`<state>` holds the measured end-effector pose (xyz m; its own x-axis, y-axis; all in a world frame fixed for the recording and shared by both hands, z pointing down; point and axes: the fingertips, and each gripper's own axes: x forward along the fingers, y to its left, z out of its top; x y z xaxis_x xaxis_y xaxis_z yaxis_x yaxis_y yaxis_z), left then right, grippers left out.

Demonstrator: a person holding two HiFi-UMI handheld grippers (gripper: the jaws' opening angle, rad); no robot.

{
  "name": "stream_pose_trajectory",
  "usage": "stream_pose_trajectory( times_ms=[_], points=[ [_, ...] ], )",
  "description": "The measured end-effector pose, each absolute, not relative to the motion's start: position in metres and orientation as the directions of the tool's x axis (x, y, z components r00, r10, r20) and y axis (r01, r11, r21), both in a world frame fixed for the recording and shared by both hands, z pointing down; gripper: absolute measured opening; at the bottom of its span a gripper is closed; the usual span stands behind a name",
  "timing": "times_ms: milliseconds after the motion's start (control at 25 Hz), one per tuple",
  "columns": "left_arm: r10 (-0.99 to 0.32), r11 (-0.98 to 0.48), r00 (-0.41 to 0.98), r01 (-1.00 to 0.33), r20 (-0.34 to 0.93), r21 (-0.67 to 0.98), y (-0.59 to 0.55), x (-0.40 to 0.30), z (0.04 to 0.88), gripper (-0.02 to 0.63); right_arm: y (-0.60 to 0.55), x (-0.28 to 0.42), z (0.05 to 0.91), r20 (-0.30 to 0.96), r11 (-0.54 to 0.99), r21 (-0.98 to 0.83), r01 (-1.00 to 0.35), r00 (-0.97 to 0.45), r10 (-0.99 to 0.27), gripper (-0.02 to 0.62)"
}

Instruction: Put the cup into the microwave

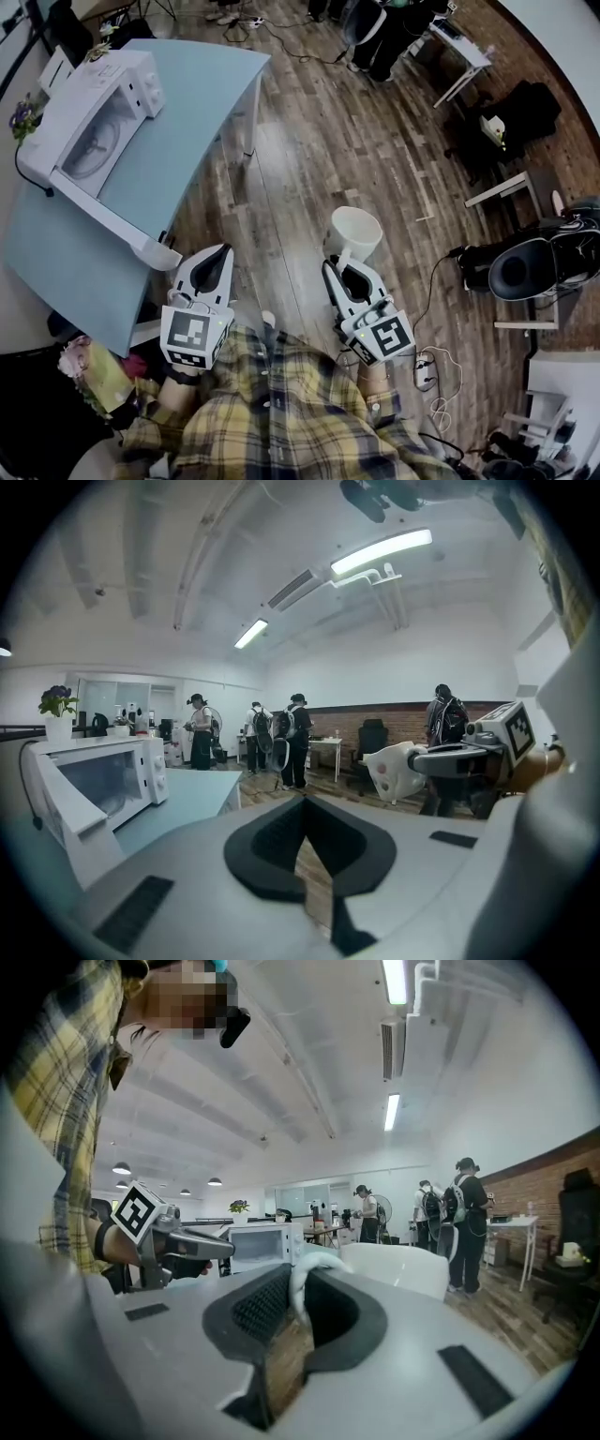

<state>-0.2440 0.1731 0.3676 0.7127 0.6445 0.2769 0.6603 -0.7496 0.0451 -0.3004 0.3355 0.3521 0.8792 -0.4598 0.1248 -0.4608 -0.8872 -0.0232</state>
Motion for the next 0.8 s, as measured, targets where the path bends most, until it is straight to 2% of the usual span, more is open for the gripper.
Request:
stream_pose_trajectory(
  times_ms=[400, 800],
  points=[
    [0.637, -0.756, 0.723, 0.654, 0.269, 0.032, 0.200, -0.195, 0.370, -0.008, 0.356, -0.259, 0.354, 0.102, -0.883, -0.057, -0.466, 0.877, -0.470, 0.049],
    [0.605, -0.787, 0.757, 0.616, 0.248, 0.041, 0.215, -0.093, 0.368, -0.008, 0.365, -0.143, 0.347, 0.086, -0.849, -0.045, -0.527, 0.844, -0.529, 0.049]
  ],
)
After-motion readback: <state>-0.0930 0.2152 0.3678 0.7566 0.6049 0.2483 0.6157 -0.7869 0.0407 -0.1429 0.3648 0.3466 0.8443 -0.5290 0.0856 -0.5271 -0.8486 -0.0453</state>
